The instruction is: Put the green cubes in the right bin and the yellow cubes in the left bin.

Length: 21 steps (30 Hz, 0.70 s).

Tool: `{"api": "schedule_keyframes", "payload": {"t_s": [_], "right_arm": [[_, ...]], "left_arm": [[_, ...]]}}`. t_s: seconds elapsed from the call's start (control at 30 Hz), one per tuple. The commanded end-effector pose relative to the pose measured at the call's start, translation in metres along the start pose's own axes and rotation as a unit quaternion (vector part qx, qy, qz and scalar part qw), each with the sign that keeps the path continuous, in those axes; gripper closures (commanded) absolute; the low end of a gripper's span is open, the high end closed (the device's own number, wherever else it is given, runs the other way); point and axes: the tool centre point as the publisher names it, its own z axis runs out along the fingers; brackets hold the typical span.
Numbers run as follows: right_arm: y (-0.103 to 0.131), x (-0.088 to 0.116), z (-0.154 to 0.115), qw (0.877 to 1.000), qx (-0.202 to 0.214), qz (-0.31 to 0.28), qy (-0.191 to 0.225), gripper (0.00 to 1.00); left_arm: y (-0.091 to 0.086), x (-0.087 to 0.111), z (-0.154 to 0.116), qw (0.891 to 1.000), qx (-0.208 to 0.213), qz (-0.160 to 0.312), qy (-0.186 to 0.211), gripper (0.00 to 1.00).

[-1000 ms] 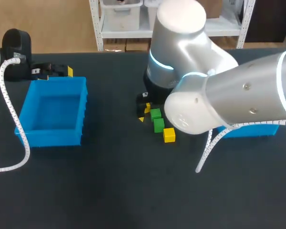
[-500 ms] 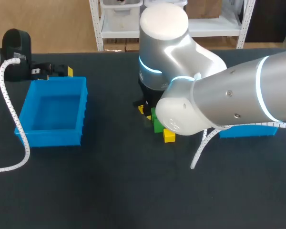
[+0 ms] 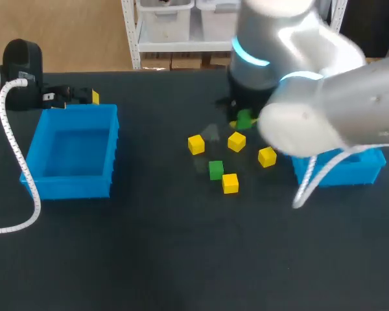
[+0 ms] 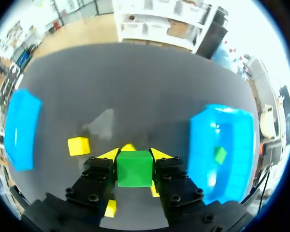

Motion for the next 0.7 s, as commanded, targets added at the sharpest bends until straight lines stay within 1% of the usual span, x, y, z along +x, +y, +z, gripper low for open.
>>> {"api": "schedule_keyframes", "payload": {"t_s": [0.03,0.17,0.3,0.4,0.47,0.5,0.53,0.6,0.63,0.67,0.7], "right_arm": [[-0.054,0.007,-0.044,0.997,-0.008,0.028,-0.075,1.00],[-0.092,0.007,-0.051,0.994,0.016,0.067,-0.087,1.00],[-0.128,0.015,-0.044,0.990,0.039,0.108,-0.079,1.00],[-0.145,0.025,-0.033,0.989,0.049,0.124,-0.061,1.00],[-0.152,0.030,-0.021,0.991,0.055,0.113,-0.041,1.00],[-0.153,0.033,-0.017,0.993,0.045,0.106,-0.028,1.00],[-0.153,0.035,-0.015,0.993,0.044,0.102,-0.025,1.00],[-0.152,0.037,-0.016,0.995,0.044,0.090,-0.019,0.76],[-0.150,0.037,-0.017,0.995,0.043,0.086,-0.020,0.45],[-0.148,0.037,-0.019,0.996,0.041,0.074,-0.021,0.00],[-0.144,0.036,-0.021,0.997,0.039,0.068,-0.021,0.00]], "left_arm": [[0.002,0.002,0.000,1.000,0.005,0.001,-0.003,0.00],[0.002,0.002,0.000,1.000,0.005,0.001,-0.003,0.00],[0.002,0.002,0.000,1.000,0.005,0.001,-0.003,0.00],[0.002,0.002,0.000,1.000,0.005,0.001,-0.003,0.00],[0.002,0.002,0.000,1.000,0.005,0.001,-0.003,0.00],[0.002,0.002,0.000,1.000,0.005,0.001,-0.003,0.00],[0.002,0.002,0.000,1.000,0.005,0.001,-0.003,0.00],[0.002,0.002,0.000,1.000,0.005,0.001,-0.003,0.00],[0.002,0.002,0.000,1.000,0.005,0.001,-0.003,0.00],[0.002,0.002,0.000,1.000,0.005,0.001,-0.003,0.00],[0.002,0.002,0.000,1.000,0.005,0.001,-0.003,0.00]]}}
